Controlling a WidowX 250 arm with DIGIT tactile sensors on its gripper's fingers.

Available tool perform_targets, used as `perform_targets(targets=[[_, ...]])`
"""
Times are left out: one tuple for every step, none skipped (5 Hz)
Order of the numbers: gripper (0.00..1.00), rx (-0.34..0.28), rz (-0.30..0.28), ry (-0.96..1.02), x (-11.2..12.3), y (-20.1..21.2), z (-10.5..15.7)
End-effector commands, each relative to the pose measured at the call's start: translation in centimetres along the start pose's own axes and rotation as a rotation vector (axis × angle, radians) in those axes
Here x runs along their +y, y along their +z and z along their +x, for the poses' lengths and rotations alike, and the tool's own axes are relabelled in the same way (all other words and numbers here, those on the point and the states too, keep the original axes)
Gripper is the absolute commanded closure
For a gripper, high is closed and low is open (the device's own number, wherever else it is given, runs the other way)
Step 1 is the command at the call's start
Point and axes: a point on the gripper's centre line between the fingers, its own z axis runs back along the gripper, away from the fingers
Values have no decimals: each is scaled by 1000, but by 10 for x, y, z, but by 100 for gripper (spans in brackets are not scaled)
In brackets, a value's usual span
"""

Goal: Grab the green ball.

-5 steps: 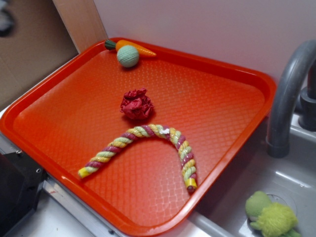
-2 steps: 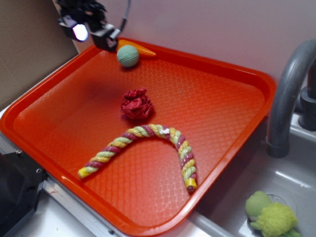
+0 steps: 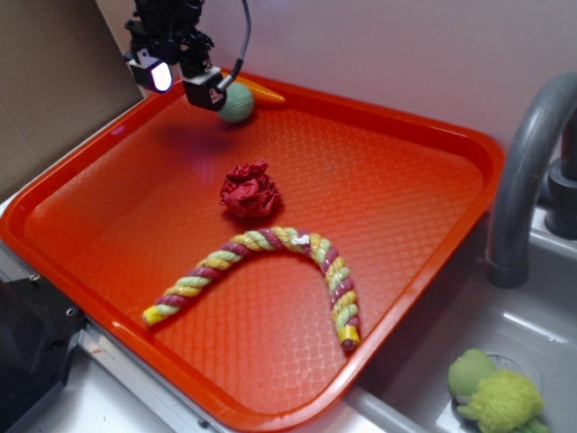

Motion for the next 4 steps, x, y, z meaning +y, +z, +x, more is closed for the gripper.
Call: perform_targets(targets=[[0, -62, -53, 85, -6, 3, 32], [0, -37, -89, 93, -15, -11, 40], [0, 13, -115, 51, -31, -19, 34], [0, 2, -108, -15, -48, -11, 23]])
